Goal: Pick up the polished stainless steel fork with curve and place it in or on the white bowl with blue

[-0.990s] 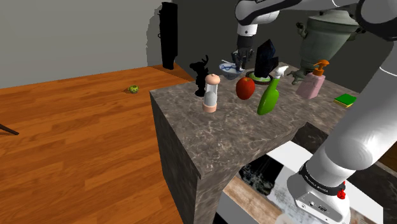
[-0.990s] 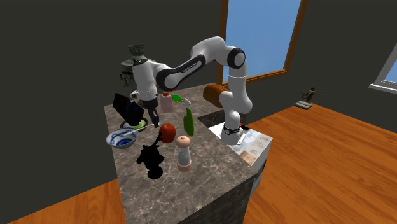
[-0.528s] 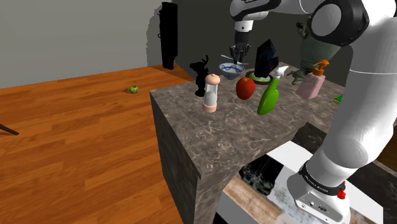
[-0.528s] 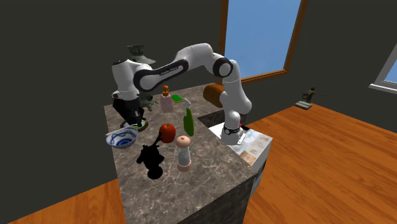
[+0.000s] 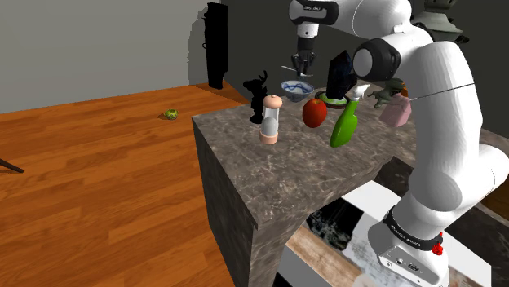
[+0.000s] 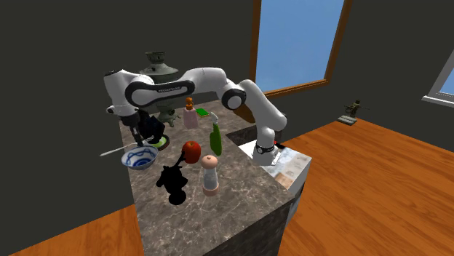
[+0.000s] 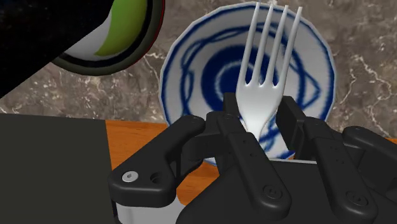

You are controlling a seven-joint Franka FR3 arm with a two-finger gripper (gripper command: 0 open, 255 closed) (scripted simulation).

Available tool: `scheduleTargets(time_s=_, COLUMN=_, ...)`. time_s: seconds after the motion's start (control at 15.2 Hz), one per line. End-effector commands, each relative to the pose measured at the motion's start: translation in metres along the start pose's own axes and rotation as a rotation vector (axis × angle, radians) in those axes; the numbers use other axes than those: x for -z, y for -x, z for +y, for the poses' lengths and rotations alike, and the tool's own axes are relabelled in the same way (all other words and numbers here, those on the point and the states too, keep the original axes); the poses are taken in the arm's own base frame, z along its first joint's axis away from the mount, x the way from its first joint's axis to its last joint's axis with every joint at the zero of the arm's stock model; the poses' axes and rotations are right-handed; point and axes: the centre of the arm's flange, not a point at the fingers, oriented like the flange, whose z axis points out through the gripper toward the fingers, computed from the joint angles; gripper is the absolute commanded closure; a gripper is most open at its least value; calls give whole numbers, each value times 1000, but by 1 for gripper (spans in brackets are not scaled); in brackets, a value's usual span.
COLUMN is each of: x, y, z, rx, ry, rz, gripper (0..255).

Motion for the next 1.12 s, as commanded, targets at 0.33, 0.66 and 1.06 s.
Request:
scheduleTargets(time_s=0.33, x=-36, y=-5, z=-1, rx=1, ry=0, rz=1, gripper=255)
scheduleTargets(time_s=0.66, x=-62, y=-7, z=-1, rx=1, ry=0, rz=1, gripper=255)
scheduleTargets(time_s=1.06, x=-66, y=-7, z=-1, rx=1, ry=0, rz=1, gripper=255)
